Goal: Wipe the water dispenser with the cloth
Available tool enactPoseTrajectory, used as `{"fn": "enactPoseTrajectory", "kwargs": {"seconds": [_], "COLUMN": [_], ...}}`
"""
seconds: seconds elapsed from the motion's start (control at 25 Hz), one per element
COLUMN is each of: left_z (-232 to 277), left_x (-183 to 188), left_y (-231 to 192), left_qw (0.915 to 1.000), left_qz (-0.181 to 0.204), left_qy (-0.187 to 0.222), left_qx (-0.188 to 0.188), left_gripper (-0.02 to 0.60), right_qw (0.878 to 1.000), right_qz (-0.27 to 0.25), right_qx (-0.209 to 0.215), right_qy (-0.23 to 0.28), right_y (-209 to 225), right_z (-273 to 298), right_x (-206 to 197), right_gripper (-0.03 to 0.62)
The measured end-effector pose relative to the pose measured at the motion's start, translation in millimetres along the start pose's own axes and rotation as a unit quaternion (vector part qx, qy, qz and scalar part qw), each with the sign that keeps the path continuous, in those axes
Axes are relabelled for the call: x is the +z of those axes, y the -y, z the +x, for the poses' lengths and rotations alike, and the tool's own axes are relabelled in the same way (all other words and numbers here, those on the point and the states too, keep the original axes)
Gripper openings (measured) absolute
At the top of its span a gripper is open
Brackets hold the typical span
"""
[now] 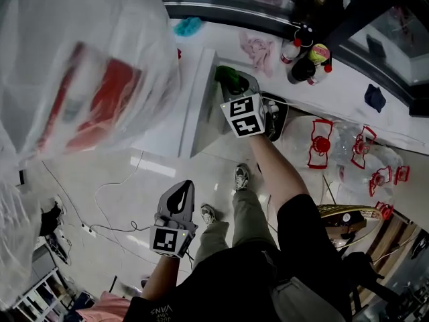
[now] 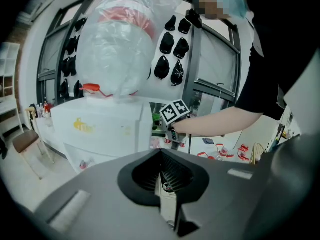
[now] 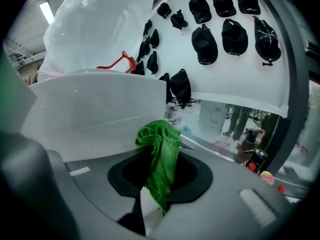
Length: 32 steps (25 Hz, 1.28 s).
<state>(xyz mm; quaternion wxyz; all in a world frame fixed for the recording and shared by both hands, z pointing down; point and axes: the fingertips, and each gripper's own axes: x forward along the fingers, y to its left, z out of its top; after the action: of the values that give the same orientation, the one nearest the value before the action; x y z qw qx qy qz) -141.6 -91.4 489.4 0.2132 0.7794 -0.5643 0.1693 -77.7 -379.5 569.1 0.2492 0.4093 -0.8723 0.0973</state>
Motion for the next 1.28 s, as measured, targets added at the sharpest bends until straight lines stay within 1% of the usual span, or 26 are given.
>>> {"fn": "enactPoseTrajectory", "kwargs": {"seconds": [0.16, 0.28, 0.4, 0.52, 0.64, 0.76, 0.88, 1.04, 1.16, 1.28], "left_z": [-3.6, -8.8, -14.3, -21.3, -26.5, -30.1, -32.1, -34.2, -33.6, -31.3], "left_x": [0.9, -1.7, -4.0, -8.9, -15.0, -19.3, -21.7, -24.8, -23.4, -23.7], "left_y": [8.1, 9.8, 8.9, 10.8, 13.3, 16.0, 21.4, 27.6, 29.0, 27.7], "left_qw": [1.0, 0.9999, 0.9999, 0.9997, 0.9992, 0.9986, 0.9979, 0.997, 0.997, 0.9974], "left_qz": [0.005, 0.005, 0.007, 0.01, 0.018, 0.027, 0.038, 0.051, 0.054, 0.051], "left_qy": [-0.002, -0.005, 0.0, 0.004, -0.001, -0.002, -0.004, -0.008, -0.007, -0.01], "left_qx": [-0.005, -0.01, -0.015, -0.023, -0.037, -0.044, -0.052, -0.057, -0.055, -0.05], "left_gripper": [0.002, 0.002, 0.002, 0.002, 0.002, 0.002, 0.002, 0.002, 0.002, 0.002], "right_qw": [1.0, 0.999, 0.999, 0.999, 1.0, 1.0, 0.999, 0.997, 0.996, 0.995], "right_qz": [0.005, 0.009, 0.01, 0.004, -0.001, 0.002, 0.004, 0.001, -0.001, -0.003], "right_qx": [-0.018, -0.031, -0.037, -0.031, -0.019, 0.002, 0.032, 0.078, 0.092, 0.096], "right_qy": [0.001, 0.004, 0.018, 0.02, 0.013, 0.006, 0.0, -0.01, -0.013, -0.019], "right_y": [16.9, 19.9, 11.0, -12.6, -44.5, -82.3, -119.2, -164.1, -177.8, -177.2], "right_z": [11.2, 6.7, -15.3, -48.8, -82.5, -109.5, -126.9, -134.0, -127.9, -117.3], "right_x": [7.4, 7.8, 3.6, -15.6, -43.0, -69.4, -89.4, -109.5, -113.5, -112.1], "right_gripper": [0.094, 0.094, 0.095, 0.094, 0.095, 0.095, 0.095, 0.095, 0.095, 0.095]}}
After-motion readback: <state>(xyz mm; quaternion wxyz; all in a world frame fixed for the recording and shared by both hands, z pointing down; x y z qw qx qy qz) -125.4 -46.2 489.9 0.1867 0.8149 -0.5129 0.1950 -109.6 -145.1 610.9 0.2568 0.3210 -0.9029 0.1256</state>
